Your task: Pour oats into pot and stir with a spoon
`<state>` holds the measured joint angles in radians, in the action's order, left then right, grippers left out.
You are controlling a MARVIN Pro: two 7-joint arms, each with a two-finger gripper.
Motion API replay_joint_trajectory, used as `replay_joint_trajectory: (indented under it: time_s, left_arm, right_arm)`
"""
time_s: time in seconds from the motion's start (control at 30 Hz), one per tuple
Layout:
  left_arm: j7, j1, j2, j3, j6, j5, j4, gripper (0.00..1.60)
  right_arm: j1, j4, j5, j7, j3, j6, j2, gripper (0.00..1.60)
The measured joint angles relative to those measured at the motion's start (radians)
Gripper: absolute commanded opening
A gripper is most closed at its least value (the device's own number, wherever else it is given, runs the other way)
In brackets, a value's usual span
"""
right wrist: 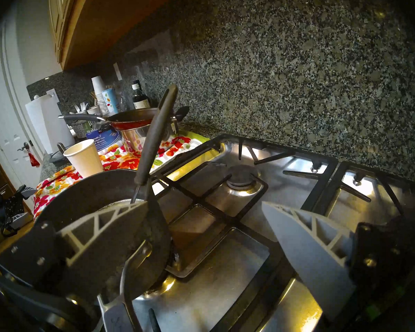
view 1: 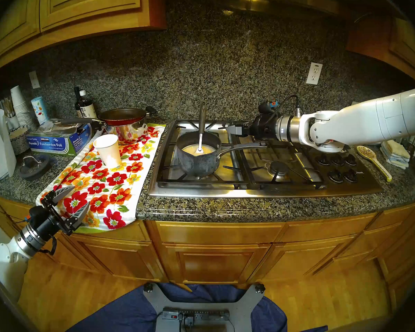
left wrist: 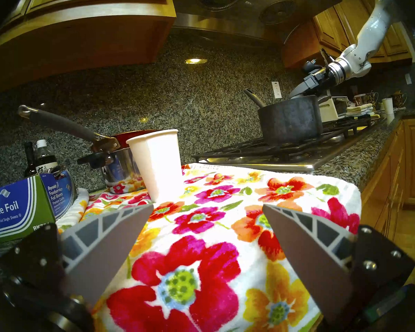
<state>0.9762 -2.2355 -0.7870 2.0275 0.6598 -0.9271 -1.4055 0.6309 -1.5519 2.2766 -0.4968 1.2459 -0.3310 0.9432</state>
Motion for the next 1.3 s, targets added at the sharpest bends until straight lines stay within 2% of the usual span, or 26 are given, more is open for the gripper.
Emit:
replay_joint_trajectory:
  time_s: [0.27,0.8,1.07,1.3]
  left_arm:
    - [-0.001,-0.003,0.000,0.002,-0.010,-0.005,-0.004,1.60]
    - [-0.040,0.011,0.025,0.030,-0.190,-0.080,-0.062,1.60]
    - [-0.083,0.049,0.051,0.018,-0.284,-0.105,-0.065,1.60]
    - [-0.120,0.084,0.073,-0.003,-0.334,-0.108,-0.071,1.60]
  right_arm:
    - [-0.001,0.000,0.002,0.000,0.001,0.000,0.002,1.60]
    - [-0.002,0.000,0.006,-0.002,0.004,0.000,0.005,1.60]
    - [-0.002,0.000,0.008,-0.004,0.005,0.000,0.006,1.60]
    - [-0.002,0.000,0.009,-0.004,0.006,0.000,0.007,1.60]
